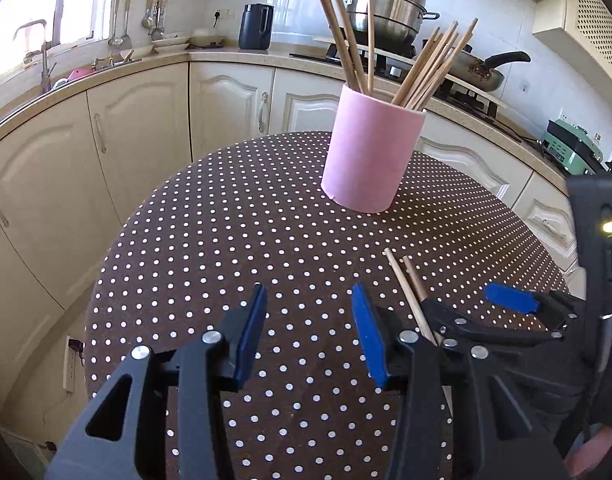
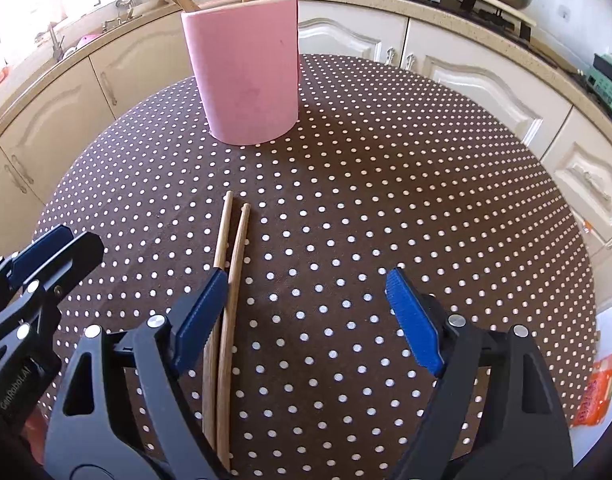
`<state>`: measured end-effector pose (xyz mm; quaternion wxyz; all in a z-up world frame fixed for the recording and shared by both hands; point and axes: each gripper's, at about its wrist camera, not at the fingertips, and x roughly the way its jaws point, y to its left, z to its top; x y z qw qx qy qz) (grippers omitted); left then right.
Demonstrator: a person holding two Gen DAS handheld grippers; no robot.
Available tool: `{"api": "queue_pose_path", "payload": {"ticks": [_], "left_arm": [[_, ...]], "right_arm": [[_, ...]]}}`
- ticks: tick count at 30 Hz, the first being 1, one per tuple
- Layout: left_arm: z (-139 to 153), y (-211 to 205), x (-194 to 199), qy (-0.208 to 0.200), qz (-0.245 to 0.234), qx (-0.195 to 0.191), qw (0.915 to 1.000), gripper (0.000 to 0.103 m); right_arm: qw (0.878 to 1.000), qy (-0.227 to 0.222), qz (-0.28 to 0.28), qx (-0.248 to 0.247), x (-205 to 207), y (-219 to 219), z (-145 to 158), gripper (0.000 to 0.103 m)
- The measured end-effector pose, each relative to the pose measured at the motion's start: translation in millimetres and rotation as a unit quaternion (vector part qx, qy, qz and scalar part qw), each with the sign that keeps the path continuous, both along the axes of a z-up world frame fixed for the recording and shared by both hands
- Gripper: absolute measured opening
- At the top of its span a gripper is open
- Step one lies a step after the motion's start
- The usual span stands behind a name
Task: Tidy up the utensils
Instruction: 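Grasp a chopstick with the right tool while the left tool grasps the other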
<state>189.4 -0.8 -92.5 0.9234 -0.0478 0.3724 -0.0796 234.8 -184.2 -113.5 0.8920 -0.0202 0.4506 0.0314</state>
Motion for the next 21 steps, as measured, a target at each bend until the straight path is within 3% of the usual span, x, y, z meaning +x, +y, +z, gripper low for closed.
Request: {"api": "queue_pose_path", "payload": {"ticks": [2, 4, 6, 8, 14, 19, 21], "left_arm": [[0, 0, 0, 0.003, 0.0, 0.0, 1.0, 0.044], [1, -1, 0, 0.009, -0.002, -0.007, 0.9999, 0.044], [2, -4, 1, 0.018, -0.005, -0.012, 0.9998, 0.044], [3, -10, 2, 0.024, -0.013, -0.012, 0.9995, 0.044], [-1, -43, 11, 0.067, -0.053, -0.012, 0.9962, 0.045], [-11, -69, 25, 0.109, -0.064, 0.009, 0.9919, 0.045], [-10, -78, 29, 0.103, -0.059, 0.026, 0.9926, 0.046]], "right_arm": [[1.0, -0.003, 0.012, 0.005, 2, 3, 1, 0.044], [1.0, -0.01, 0.025, 0.002, 4, 7, 3, 0.025], [0.999, -0.021, 0.034, 0.001, 4, 6, 2, 0.021], [0.999, -0.024, 0.029, 0.012, 2, 0, 2, 0.008], [0.994, -0.018, 0.013, 0.105, -7, -37, 1, 0.006], [0.99, -0.027, -0.01, 0.138, -17, -65, 2, 0.006], [0.989, -0.033, -0.014, 0.147, -21, -73, 5, 0.006]]}}
